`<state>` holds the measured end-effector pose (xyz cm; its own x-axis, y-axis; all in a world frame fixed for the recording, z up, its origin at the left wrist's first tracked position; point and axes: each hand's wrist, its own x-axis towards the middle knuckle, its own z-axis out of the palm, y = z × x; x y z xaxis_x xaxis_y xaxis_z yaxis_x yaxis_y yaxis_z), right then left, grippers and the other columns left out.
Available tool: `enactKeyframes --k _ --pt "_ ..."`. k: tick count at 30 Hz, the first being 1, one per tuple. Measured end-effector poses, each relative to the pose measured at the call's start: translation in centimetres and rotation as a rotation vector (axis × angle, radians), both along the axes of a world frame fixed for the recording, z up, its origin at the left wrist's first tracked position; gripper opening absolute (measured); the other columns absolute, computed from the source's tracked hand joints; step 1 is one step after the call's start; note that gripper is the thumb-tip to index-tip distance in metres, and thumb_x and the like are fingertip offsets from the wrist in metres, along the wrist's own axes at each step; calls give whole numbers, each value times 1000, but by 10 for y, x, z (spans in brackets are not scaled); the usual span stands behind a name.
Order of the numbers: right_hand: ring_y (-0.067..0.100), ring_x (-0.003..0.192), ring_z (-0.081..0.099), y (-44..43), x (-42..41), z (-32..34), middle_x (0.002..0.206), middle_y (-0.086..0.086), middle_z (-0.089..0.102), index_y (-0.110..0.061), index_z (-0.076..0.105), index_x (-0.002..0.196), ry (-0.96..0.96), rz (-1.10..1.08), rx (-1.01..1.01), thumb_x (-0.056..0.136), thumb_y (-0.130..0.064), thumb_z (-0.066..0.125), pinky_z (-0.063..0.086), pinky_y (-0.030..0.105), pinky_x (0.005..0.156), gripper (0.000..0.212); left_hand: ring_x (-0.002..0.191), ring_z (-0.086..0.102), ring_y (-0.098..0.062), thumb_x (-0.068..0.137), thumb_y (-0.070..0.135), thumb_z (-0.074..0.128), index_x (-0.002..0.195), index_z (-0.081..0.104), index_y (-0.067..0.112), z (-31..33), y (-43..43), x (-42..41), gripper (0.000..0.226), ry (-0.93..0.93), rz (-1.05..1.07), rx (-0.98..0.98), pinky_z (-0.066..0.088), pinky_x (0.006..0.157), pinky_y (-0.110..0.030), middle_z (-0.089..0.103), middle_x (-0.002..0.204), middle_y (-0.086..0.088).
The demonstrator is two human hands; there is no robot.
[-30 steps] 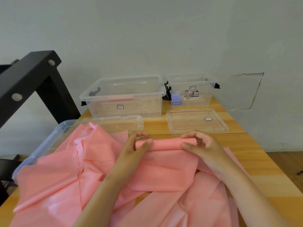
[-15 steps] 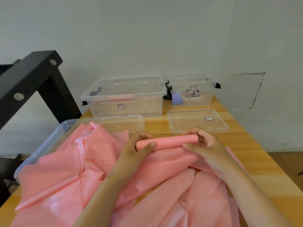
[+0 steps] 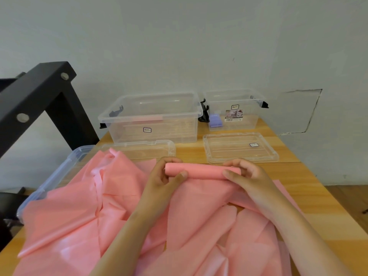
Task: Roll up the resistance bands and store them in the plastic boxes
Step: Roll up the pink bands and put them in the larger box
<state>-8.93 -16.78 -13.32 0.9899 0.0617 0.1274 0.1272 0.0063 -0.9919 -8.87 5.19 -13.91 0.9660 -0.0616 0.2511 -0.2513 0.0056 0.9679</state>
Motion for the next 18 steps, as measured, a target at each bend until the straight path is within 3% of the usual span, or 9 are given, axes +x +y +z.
enactKeyframes --k 4,9,13,18 --pt "1 74 62 -2 -2 4 80 -12 70 -19 69 91 -83 -16 -22 77 -8 74 46 12 67 18 55 40 1 90 18 60 103 54 16 -2 1 0 14 31 0 93 34 49 -10 45 79 5" --pt "3 77 64 0 -4 4 82 -9 71 -17 68 96 -78 45 39 76 -3 76 47 12 66 26 47 41 5 90 10 62 100 55 13 3 1 -2 12 -11 68 60 33 43 -7 49 67 13" --pt "1 78 64 1 -4 4 84 -11 71 -18 69 97 -72 20 16 80 -6 71 46 11 66 21 57 43 2 92 19 58 108 52 18 2 -1 -4 17 40 43 95 35 49 -10 51 86 2" --pt "-1 78 63 2 -4 3 85 -15 70 -19 70 96 -58 12 15 82 -7 70 46 10 66 18 50 39 4 92 20 57 117 48 20 4 -6 -9 27 27 25 125 33 48 -9 47 87 -5"
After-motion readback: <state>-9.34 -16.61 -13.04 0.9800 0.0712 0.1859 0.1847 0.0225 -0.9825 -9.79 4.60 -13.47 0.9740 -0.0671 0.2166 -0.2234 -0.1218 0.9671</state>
